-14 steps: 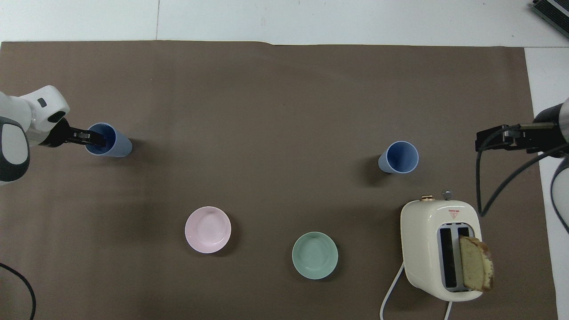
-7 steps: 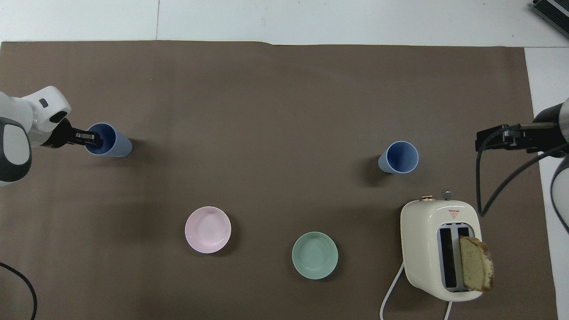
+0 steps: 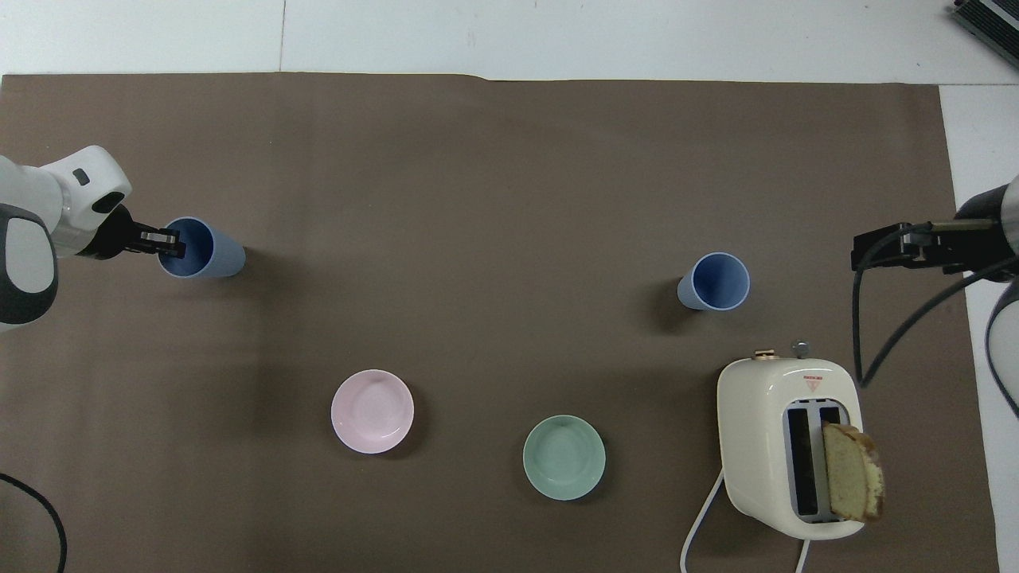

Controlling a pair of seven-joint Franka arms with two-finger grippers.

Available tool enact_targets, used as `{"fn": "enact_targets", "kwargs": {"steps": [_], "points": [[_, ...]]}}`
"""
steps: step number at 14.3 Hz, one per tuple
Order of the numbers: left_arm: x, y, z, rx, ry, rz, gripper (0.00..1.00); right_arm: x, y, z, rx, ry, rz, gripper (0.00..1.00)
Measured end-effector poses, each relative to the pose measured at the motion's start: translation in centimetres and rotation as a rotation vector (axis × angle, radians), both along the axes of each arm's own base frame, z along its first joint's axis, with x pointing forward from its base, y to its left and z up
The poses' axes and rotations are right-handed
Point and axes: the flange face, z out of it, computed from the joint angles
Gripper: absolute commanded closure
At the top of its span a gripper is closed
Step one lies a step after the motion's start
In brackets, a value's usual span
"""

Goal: Stack blue cups with both arms
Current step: 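Lift the blue cup with the left gripper toward the table center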

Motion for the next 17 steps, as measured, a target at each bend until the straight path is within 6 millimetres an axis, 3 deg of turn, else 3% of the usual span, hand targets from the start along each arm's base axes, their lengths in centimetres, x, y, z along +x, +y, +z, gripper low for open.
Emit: {"fn": "enact_targets", "kwargs": {"steps": [2,4,6,11,13,15,16,17], "points": [[0.0,-4.4,2.6,0.006,-0.025,0.019,1.00,0.0,0.0,0.0,0.000,0.000,0.000,0.00],[-0.3,-11.0,3.7,0.030,-0.049,0.054,1.00,0.0,0.0,0.0,0.000,0.000,-0.001,0.00],[-1.1,-17.9,3.4,0.023,-0.064,0.085,1.00,0.0,-0.1,0.0,0.000,0.000,-0.001,0.00],[-5.0,-31.2,0.9,0.055,-0.076,0.156,1.00,0.0,-0.1,0.0,0.000,0.000,-0.001,0.00],[-6.8,-35.1,0.3,0.047,-0.077,0.177,1.00,0.0,-0.1,0.0,0.000,0.000,-0.001,0.00],[-8.3,-37.5,-0.2,0.046,-0.066,0.176,1.00,0.0,-0.1,0.0,0.000,0.000,-0.001,0.00],[-9.0,-38.6,-0.7,0.048,-0.058,0.180,0.95,0.0,-0.1,0.0,0.000,0.000,-0.001,0.00],[-9.6,-39.5,-1.2,0.050,-0.048,0.185,0.73,0.0,-0.1,0.0,0.000,0.000,-0.001,0.00]]}}
